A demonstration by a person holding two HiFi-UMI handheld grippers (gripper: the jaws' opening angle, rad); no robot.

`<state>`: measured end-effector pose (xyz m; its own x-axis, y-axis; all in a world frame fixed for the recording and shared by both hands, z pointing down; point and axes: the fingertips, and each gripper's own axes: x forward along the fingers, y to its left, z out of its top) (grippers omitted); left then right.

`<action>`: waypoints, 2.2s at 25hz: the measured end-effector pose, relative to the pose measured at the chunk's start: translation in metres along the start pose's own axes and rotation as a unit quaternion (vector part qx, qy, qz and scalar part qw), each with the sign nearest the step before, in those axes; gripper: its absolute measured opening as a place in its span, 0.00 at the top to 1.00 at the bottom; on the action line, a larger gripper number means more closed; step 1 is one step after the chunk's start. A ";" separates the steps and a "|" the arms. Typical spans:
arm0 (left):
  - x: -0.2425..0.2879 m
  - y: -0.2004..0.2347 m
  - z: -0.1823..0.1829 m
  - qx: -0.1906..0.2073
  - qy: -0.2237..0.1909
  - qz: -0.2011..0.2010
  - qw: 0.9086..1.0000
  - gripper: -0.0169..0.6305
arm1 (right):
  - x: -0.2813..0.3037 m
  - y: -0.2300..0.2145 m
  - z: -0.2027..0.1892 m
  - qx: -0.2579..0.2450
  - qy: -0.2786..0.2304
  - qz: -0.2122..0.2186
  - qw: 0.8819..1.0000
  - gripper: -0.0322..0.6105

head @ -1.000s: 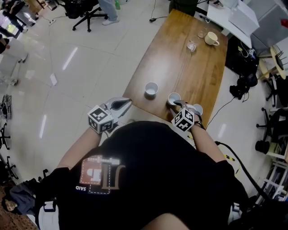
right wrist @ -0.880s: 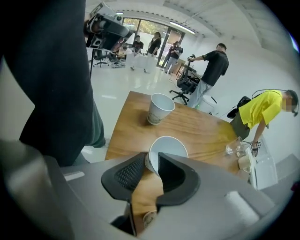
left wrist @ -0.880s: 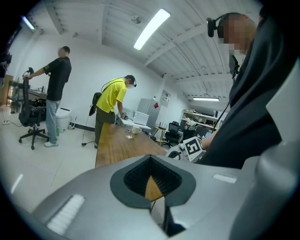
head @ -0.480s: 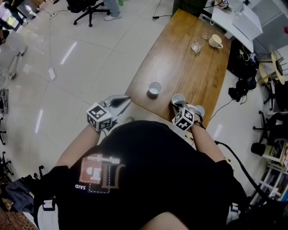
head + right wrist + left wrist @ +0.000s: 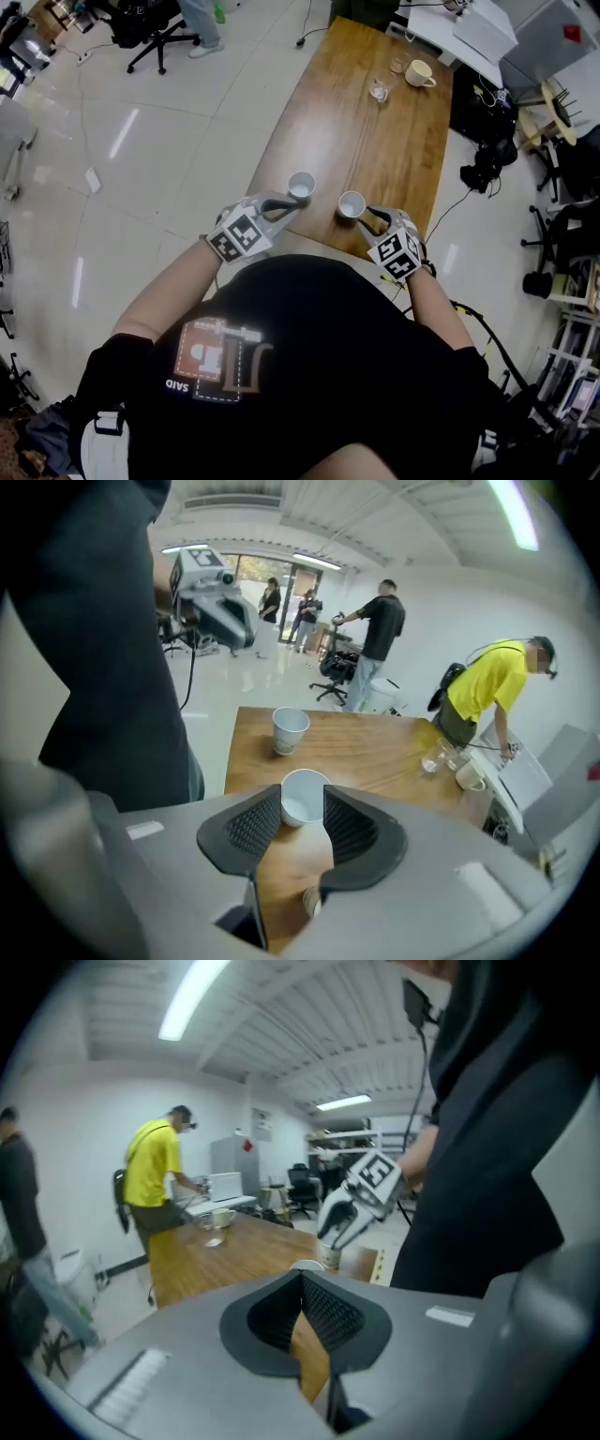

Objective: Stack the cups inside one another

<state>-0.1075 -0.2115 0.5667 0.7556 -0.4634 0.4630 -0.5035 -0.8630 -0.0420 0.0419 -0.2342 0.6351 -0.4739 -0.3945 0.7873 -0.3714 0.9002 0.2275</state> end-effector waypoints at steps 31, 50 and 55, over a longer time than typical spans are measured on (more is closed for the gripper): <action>0.057 0.047 -0.042 0.262 0.366 -0.045 0.892 0.95 | -0.085 -0.002 -0.114 0.172 -0.021 -0.074 0.982 0.75; 0.086 0.043 -0.119 0.174 0.384 -0.090 0.902 0.87 | -0.085 0.008 -0.115 0.170 0.011 -0.071 0.983 0.75; 0.076 0.049 -0.082 0.155 0.333 -0.077 0.927 0.76 | -0.086 0.000 -0.108 0.168 0.001 -0.072 0.983 0.75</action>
<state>-0.1099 -0.2725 0.6726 0.3299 -0.1921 0.9243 -0.1888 -0.9727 -0.1348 0.1689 -0.1805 0.6286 -0.3960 -0.5130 0.7616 -0.6780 0.7227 0.1342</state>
